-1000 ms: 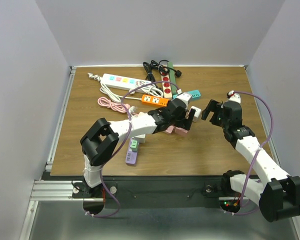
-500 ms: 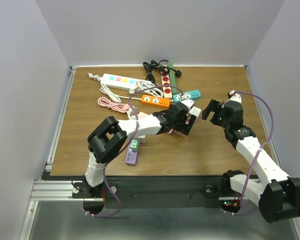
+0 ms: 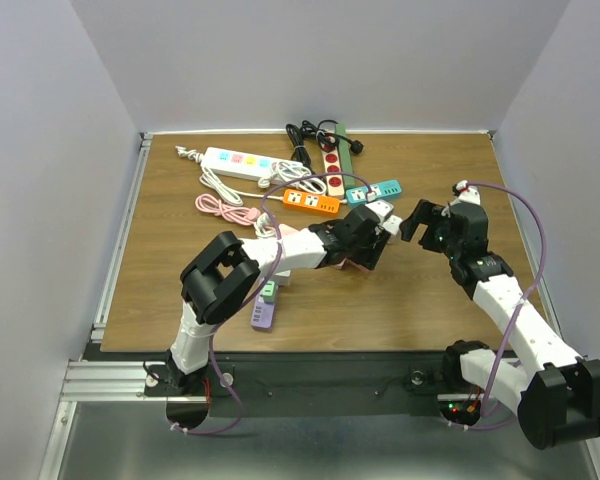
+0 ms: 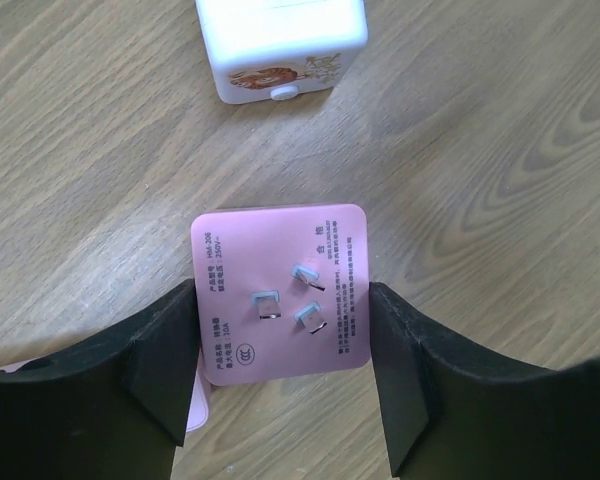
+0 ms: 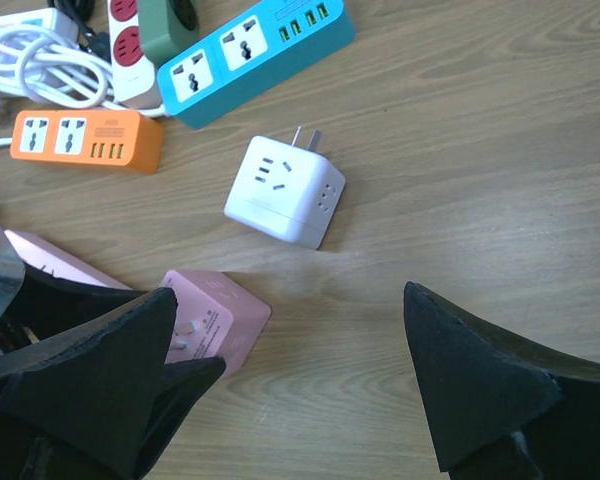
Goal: Insert the plug
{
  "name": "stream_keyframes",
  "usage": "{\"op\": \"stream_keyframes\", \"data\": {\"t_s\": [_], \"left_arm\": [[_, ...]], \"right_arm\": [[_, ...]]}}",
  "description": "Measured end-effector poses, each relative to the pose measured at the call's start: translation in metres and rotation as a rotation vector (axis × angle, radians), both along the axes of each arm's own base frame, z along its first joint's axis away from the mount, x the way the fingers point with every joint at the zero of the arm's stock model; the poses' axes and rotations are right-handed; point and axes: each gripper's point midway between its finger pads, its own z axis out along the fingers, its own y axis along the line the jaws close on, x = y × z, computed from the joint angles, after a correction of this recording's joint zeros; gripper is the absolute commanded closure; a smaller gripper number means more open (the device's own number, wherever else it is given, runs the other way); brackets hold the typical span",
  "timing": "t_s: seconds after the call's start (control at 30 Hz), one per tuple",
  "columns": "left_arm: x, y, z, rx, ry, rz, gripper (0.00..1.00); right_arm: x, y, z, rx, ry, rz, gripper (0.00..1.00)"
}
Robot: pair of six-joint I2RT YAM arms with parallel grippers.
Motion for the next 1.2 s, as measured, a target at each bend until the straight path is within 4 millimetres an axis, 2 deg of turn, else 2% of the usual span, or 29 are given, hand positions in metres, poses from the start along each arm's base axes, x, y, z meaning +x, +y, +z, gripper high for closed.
{"op": "stream_keyframes", "data": {"t_s": [0.17, 0.27, 0.33, 0.4, 0.47, 0.5, 0.57, 0.63, 0.7, 0.73, 0.8, 0.87, 0.97, 1.1, 1.2], "left_arm": [[-0.002, 0.000, 0.003, -0.016, 0.018, -0.015, 1.00], [-0.006, 0.010, 0.013, -0.047, 0.029, -0.024, 1.00], [-0.009, 0.019, 0.035, -0.095, 0.027, -0.031, 1.00], [-0.006, 0.027, 0.072, -0.191, -0.003, -0.034, 1.00], [0.001, 0.038, 0.125, -0.325, -0.057, -0.036, 1.00], [0.002, 0.040, 0.145, -0.378, -0.076, -0.044, 1.00], [0.009, 0.058, 0.211, -0.540, -0.173, -0.045, 1.00], [0.007, 0.074, 0.260, -0.668, -0.255, -0.061, 1.00], [-0.003, 0.084, 0.293, -0.766, -0.322, -0.097, 1.00], [-0.009, 0.086, 0.303, -0.797, -0.346, -0.118, 1.00], [-0.026, 0.089, 0.312, -0.842, -0.380, -0.174, 1.00], [-0.035, 0.091, 0.311, -0.844, -0.414, -0.212, 1.00], [-0.040, 0.097, 0.290, -0.799, -0.441, -0.228, 1.00], [-0.042, 0.107, 0.272, -0.768, -0.496, -0.220, 1.00], [-0.046, 0.112, 0.270, -0.767, -0.542, -0.230, 1.00]], "right_arm": [[-0.001, 0.008, 0.004, 0.017, 0.001, 0.042, 0.00], [0.003, 0.017, 0.025, 0.045, -0.033, 0.087, 0.00], [0.007, 0.024, 0.045, 0.066, -0.072, 0.121, 0.00], [0.010, 0.033, 0.070, 0.089, -0.122, 0.168, 0.00], [0.011, 0.043, 0.094, 0.109, -0.171, 0.226, 0.00], [0.011, 0.048, 0.104, 0.119, -0.190, 0.254, 0.00], [0.008, 0.059, 0.133, 0.142, -0.247, 0.325, 0.00], [0.002, 0.072, 0.157, 0.167, -0.291, 0.406, 0.00], [-0.004, 0.081, 0.177, 0.189, -0.331, 0.472, 0.00], [-0.007, 0.085, 0.185, 0.203, -0.343, 0.494, 0.00], [-0.012, 0.092, 0.203, 0.240, -0.370, 0.537, 0.00], [-0.016, 0.100, 0.218, 0.303, -0.367, 0.566, 0.00], [-0.018, 0.109, 0.230, 0.398, -0.336, 0.591, 0.00], [-0.023, 0.121, 0.232, 0.543, -0.245, 0.607, 0.00], [-0.027, 0.129, 0.227, 0.646, -0.153, 0.623, 0.00]]}}
